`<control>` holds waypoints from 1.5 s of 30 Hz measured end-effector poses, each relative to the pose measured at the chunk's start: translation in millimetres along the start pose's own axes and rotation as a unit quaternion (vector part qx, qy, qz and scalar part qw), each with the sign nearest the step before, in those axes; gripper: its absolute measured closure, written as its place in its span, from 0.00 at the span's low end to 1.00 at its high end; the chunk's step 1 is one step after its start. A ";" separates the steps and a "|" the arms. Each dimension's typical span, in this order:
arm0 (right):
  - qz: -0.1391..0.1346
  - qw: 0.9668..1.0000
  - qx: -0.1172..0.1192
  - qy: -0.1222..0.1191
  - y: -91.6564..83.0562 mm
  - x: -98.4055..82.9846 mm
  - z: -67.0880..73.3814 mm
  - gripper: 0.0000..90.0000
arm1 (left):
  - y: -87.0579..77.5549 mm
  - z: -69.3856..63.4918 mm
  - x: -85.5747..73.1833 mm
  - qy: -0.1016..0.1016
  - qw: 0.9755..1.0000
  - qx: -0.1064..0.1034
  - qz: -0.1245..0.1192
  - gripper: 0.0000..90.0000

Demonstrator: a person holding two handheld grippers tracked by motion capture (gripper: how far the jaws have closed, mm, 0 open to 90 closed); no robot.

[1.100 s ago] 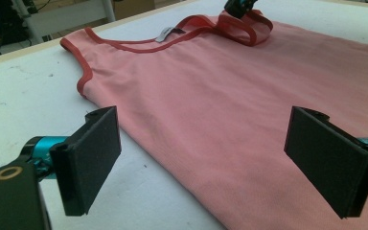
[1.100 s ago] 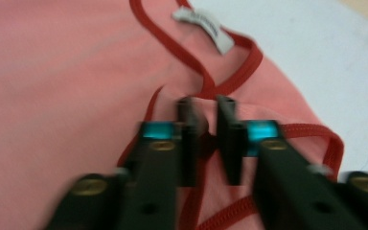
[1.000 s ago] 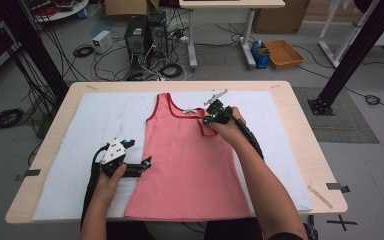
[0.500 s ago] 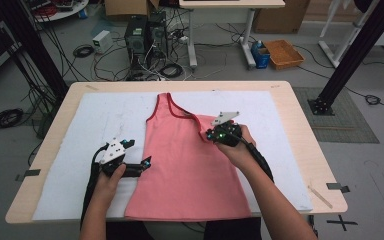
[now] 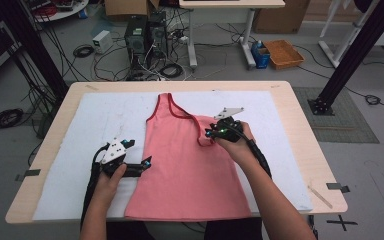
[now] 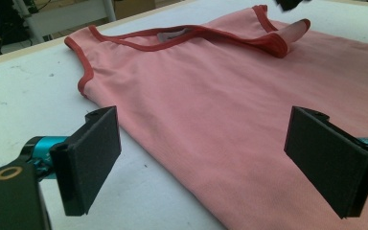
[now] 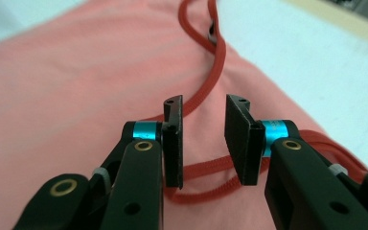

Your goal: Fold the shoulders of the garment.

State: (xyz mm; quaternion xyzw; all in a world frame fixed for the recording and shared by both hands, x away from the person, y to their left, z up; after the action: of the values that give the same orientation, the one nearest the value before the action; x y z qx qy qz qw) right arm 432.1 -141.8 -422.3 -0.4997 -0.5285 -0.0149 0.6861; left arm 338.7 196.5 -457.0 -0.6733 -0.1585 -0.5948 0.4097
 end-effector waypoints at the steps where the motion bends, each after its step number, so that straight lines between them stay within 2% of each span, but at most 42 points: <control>1: 0.014 1.000 0.004 0.000 5.0 -2.1 1.5 0.78 | 0.0 0.1 0.0 0.000 1.000 0.000 0.000 0.14; 2: 0.031 0.999 0.006 -0.015 9.4 -7.8 6.9 0.78 | -0.2 0.2 0.0 -0.001 1.000 0.001 0.001 0.14; 7: 0.034 0.999 0.009 -0.027 3.0 -21.7 19.1 0.79 | 0.1 0.5 0.0 -0.005 1.000 0.000 -0.001 0.14; 10: 0.048 0.998 0.002 -0.043 4.8 -30.1 24.7 0.76 | 0.1 0.3 0.1 -0.004 1.000 0.004 0.000 0.14; 13: 0.048 0.998 -0.002 -0.044 7.3 -32.9 27.9 0.75 | -2.6 1.6 -0.2 -0.009 1.000 0.002 -0.012 0.14; 16: 0.041 0.998 -0.004 -0.041 4.6 -31.6 26.3 0.69 | -6.5 3.1 -1.1 -0.013 0.999 -0.004 -0.030 0.14; 17: 0.038 0.999 -0.005 -0.034 1.6 -31.1 25.4 0.67 | -6.6 3.9 -1.0 -0.021 0.999 -0.002 -0.031 0.14; 19: 0.013 1.000 -0.006 -0.016 -10.7 -28.5 20.3 0.61 | -5.9 6.3 -0.2 -0.030 0.999 -0.011 -0.022 0.16; 21: 0.005 1.000 -0.007 -0.009 -15.5 -27.8 18.4 0.61 | -4.5 10.3 3.0 -0.033 0.999 -0.007 -0.004 0.16; 23: -0.015 1.000 -0.007 0.003 -28.9 -26.4 14.1 0.56 | -4.2 16.7 11.6 -0.029 1.000 -0.009 -0.004 0.16; 25: -0.020 1.000 -0.009 0.007 -32.4 -26.2 13.2 0.56 | -1.4 26.5 25.1 -0.033 0.999 -0.006 0.002 0.16; 29: -0.025 1.000 -0.014 0.012 -42.7 -25.9 11.5 0.53 | 18.3 53.1 54.0 -0.049 0.999 -0.008 0.022 0.18; 31: -0.024 0.999 -0.017 0.015 -45.9 -26.3 9.9 0.50 | 33.1 68.1 64.2 -0.062 0.997 -0.020 0.031 0.18; 33: -0.022 0.999 -0.024 0.023 -48.5 -27.2 8.2 0.46 | 47.9 82.5 72.8 -0.067 0.996 -0.017 0.051 0.19; 37: -0.025 0.999 -0.028 0.034 -52.1 -27.6 6.1 0.43 | 77.0 106.1 92.0 -0.061 0.994 -0.022 0.090 0.19; 39: -0.026 0.998 -0.032 0.040 -54.2 -26.8 5.1 0.42 | 91.5 117.6 101.5 -0.065 0.992 -0.034 0.100 0.19; 40: -0.027 0.998 -0.034 0.040 -55.1 -26.5 4.0 0.41 | 98.4 122.2 105.3 -0.078 0.991 -0.046 0.103 0.20; 42: -0.024 0.998 -0.035 0.047 -56.7 -25.5 2.6 0.41 | 110.1 129.9 111.5 -0.083 0.988 -0.061 0.112 0.25; 45: -0.024 0.997 -0.045 0.049 -59.6 -22.1 -0.5 0.41 | 127.3 140.6 117.4 -0.091 0.987 -0.069 0.113 0.26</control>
State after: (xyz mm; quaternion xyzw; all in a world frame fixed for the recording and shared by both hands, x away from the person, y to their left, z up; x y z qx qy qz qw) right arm 390.0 -183.3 -398.7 -0.5155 -0.5048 -0.0799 0.6878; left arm 550.8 190.2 -387.9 -0.7650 -0.0770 -0.4902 0.4106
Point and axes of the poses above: each handheld gripper's, and its own axes: y roughly forward along the jaws, x roughly out of its top, z roughly to its left, the point moved 2 cm from there along y, roughly forward along the jaws, and after that the axes turned 1 degree about z, right-handed, at the moved point
